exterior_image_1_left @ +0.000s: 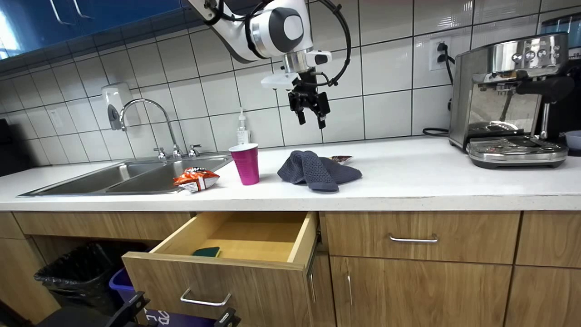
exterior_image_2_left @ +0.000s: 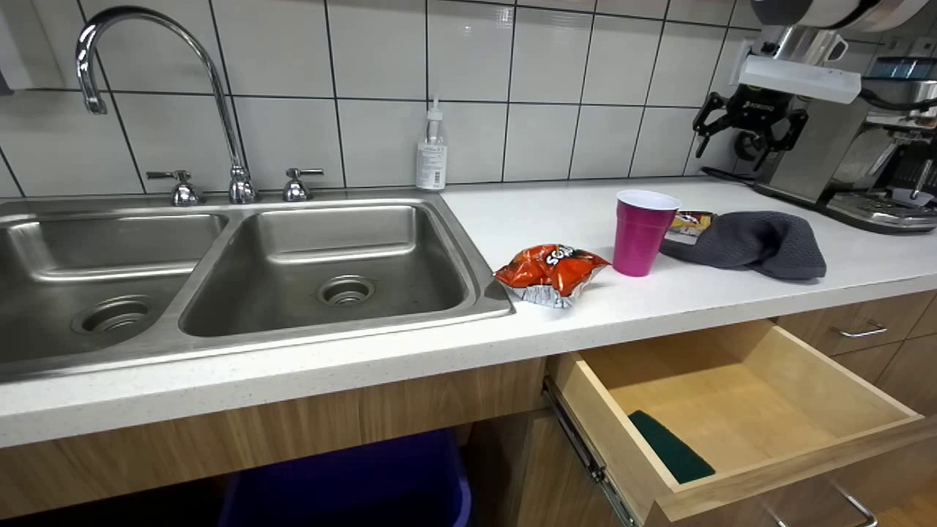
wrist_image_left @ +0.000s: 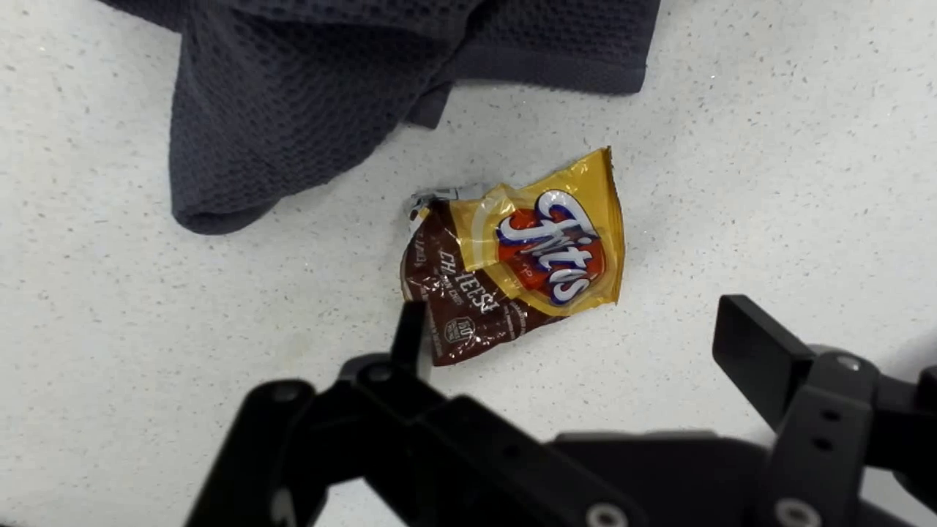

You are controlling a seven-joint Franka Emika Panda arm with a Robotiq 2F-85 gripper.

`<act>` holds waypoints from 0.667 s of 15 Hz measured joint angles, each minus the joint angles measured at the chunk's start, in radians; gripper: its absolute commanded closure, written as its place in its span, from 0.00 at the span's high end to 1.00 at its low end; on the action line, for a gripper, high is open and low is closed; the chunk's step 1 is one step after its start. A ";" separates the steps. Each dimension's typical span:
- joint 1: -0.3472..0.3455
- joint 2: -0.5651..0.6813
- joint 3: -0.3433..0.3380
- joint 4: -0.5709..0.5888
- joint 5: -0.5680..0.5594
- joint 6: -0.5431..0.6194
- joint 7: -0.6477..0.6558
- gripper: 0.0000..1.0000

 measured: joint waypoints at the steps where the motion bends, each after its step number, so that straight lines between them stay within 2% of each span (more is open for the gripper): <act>1: 0.001 0.004 0.000 0.000 0.000 0.000 0.019 1.00; 10: 0.009 0.072 -0.006 0.033 0.003 0.001 0.229 1.00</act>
